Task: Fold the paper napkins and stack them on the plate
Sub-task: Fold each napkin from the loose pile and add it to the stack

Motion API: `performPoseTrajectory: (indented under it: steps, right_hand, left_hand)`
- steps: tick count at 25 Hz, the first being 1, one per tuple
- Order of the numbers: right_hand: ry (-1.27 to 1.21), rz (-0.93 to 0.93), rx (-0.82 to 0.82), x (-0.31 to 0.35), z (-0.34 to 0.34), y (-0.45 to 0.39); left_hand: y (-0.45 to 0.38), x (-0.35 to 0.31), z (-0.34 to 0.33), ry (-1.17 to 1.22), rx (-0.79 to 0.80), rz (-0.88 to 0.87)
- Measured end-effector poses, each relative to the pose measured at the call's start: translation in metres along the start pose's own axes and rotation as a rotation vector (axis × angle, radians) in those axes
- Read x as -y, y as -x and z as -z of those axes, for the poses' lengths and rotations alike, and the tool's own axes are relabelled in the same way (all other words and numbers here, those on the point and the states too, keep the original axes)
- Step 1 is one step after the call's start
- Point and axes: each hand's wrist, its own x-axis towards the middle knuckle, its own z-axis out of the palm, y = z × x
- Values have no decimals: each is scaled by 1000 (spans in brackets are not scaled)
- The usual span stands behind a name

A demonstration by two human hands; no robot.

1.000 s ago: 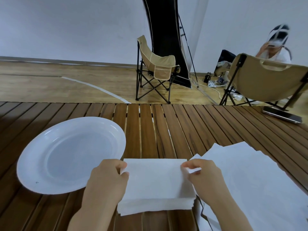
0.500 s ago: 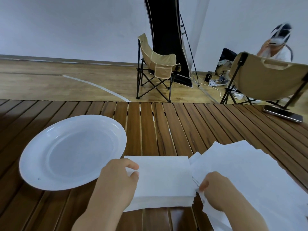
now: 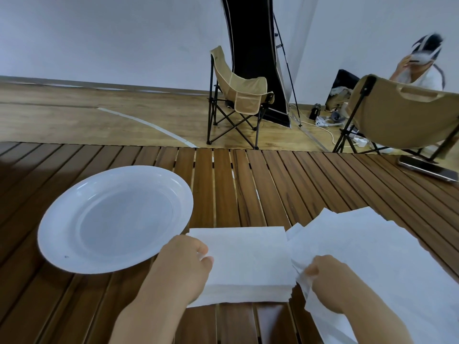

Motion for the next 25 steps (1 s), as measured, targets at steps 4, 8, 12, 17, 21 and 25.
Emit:
performPoseTrajectory:
  steps: [4,8,12,17,21,25]
  right_hand:
    - [49,70,-85,4,0,10]
    - [-318,-26,-602,13,23,14]
    - [-829,321,-871,30,54,39]
    - [-1570,517,-396,40,65,48]
    - [-1619,435,-204,37,65,47]
    - [-1605,402,-165,33,64,45]
  left_hand:
    - [0,-1,1,-10,-5,-18]
    - [0,0,2,55,-38,6]
    - [0,-4,5,97,-74,0]
    - [-2,-19,16,471,-40,-125]
    - [2,-32,24,794,80,-206]
    - [0,-30,24,701,-35,-281]
